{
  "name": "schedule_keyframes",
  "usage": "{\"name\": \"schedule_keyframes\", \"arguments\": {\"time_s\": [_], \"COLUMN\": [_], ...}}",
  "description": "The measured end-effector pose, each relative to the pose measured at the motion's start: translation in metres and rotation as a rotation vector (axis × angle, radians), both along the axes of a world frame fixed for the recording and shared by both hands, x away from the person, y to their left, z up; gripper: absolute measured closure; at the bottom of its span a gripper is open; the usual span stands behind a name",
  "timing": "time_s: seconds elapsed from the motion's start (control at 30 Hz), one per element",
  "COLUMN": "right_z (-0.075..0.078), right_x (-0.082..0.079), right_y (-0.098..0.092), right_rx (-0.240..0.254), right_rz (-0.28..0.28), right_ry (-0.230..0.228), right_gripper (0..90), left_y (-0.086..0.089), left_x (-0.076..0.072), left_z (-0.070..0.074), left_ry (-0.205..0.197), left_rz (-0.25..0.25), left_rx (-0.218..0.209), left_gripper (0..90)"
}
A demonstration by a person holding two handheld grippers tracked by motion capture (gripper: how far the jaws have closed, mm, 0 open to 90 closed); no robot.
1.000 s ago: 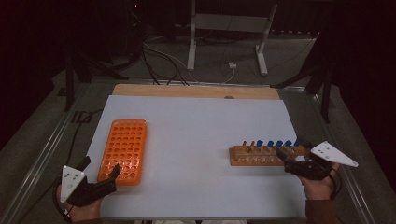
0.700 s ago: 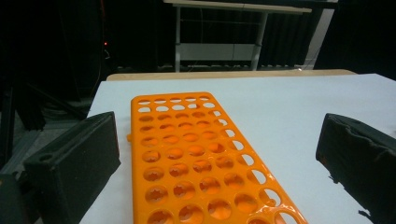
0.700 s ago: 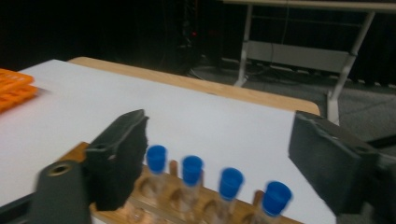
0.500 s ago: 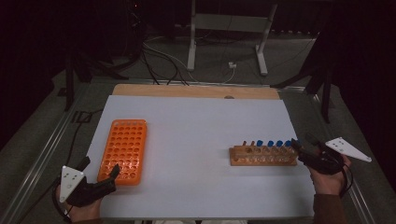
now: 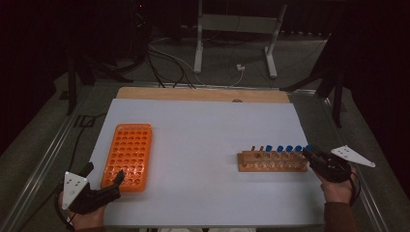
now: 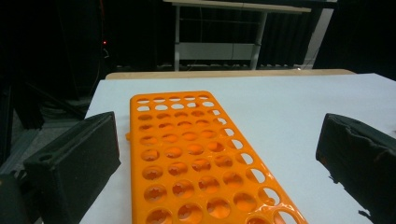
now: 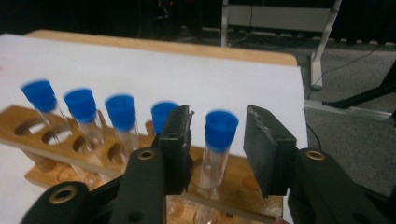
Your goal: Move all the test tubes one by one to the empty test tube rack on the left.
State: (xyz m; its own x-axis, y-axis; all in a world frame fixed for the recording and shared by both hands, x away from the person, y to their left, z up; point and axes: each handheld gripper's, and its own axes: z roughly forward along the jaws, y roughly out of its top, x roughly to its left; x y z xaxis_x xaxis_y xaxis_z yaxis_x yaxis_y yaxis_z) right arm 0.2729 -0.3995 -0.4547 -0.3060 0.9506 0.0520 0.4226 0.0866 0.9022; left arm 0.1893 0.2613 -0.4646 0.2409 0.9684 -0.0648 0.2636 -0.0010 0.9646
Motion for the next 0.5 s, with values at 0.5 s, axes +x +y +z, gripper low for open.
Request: {"name": "schedule_keyframes", "arguments": {"time_s": [0.5], "right_z": [-0.011], "right_x": [0.004], "right_y": [0.006], "right_rx": [-0.039], "right_rz": [0.016], "right_ry": [0.023], "right_gripper": [72.1], "left_y": [0.0], "left_x": [0.0], "left_z": [0.0], "left_ry": [0.0], "left_rz": [0.001], "left_rx": [-0.001], "left_gripper": [0.7]}}
